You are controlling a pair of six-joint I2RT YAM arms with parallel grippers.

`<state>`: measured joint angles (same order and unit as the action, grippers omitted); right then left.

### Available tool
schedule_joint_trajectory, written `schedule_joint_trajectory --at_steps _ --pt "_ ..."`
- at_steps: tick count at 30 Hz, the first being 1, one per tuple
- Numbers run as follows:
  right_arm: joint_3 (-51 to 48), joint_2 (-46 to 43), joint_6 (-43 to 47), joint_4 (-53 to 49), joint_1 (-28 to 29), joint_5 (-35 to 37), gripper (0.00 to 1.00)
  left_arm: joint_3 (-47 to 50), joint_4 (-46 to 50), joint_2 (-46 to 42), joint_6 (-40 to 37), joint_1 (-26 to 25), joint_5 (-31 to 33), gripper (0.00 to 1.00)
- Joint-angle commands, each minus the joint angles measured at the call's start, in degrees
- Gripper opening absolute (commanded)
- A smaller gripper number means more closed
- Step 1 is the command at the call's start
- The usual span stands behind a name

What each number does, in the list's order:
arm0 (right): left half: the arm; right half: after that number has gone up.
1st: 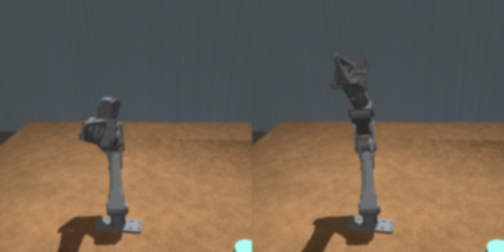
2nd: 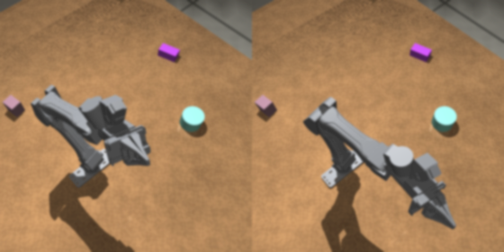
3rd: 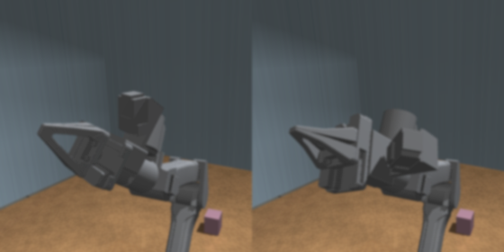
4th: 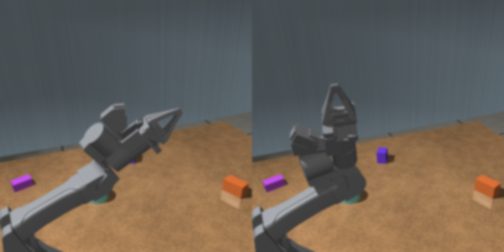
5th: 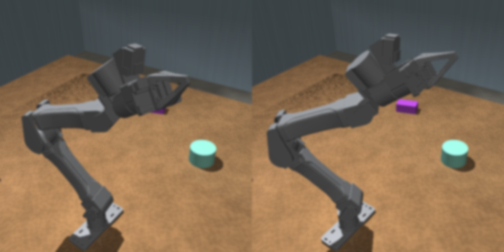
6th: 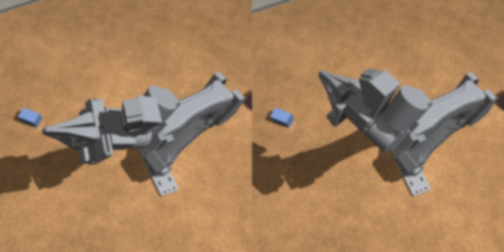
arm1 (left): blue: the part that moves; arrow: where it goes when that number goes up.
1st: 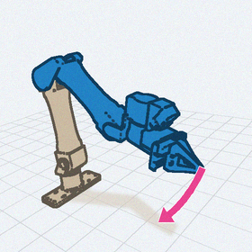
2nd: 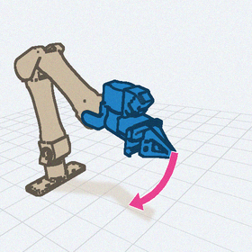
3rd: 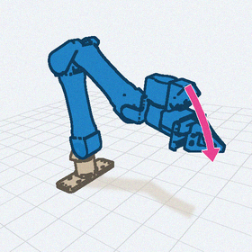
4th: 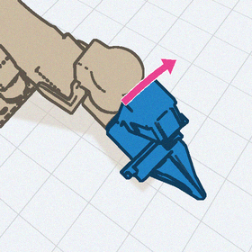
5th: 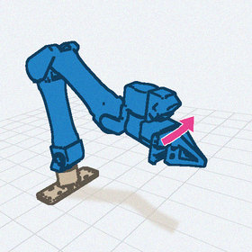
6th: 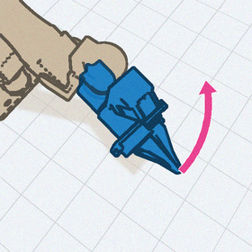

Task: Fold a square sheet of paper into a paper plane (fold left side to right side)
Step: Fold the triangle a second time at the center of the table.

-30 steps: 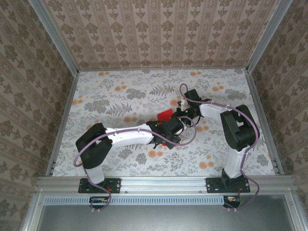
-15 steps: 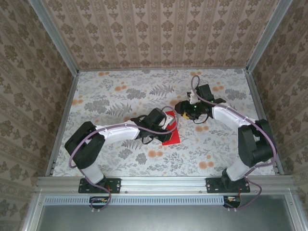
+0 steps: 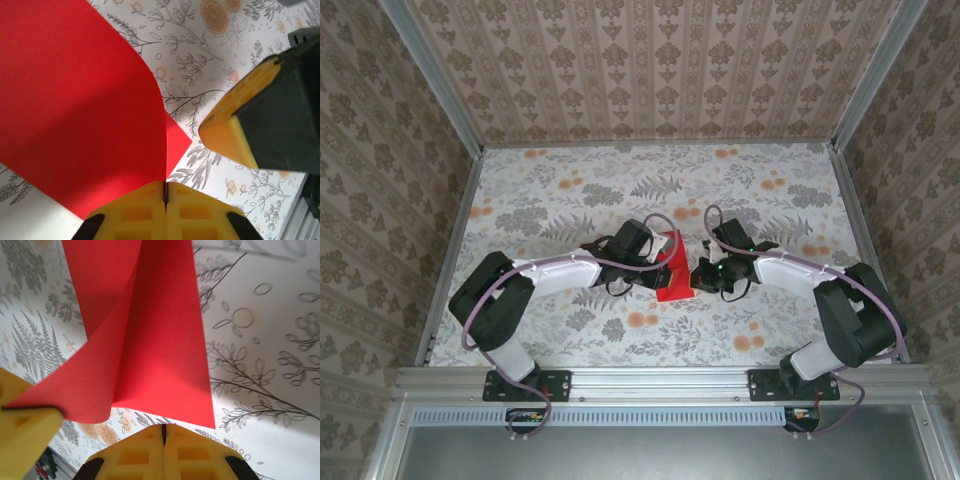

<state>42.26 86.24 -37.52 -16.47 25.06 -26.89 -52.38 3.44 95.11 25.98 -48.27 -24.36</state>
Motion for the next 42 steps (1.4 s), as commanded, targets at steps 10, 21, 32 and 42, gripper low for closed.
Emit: schedule_joint_trajectory --at_steps 10,21,32,42 --pt "2.54 6.30 0.83 -1.93 3.28 5.61 0.02 -0.70 4.63 -0.37 -1.22 1.14 -0.71 0.01" --pt "2.31 7.45 2.36 -4.40 3.51 7.32 0.02 -1.46 4.94 0.60 -2.09 2.63 -0.06 0.01" --pt "1.04 3.07 0.17 1.99 3.81 2.29 0.02 -1.32 3.79 0.89 -2.07 2.71 -1.39 0.02" --pt "1.99 8.59 0.14 0.01 5.53 2.87 0.02 -1.32 5.67 0.71 -2.74 2.66 -0.61 0.02"
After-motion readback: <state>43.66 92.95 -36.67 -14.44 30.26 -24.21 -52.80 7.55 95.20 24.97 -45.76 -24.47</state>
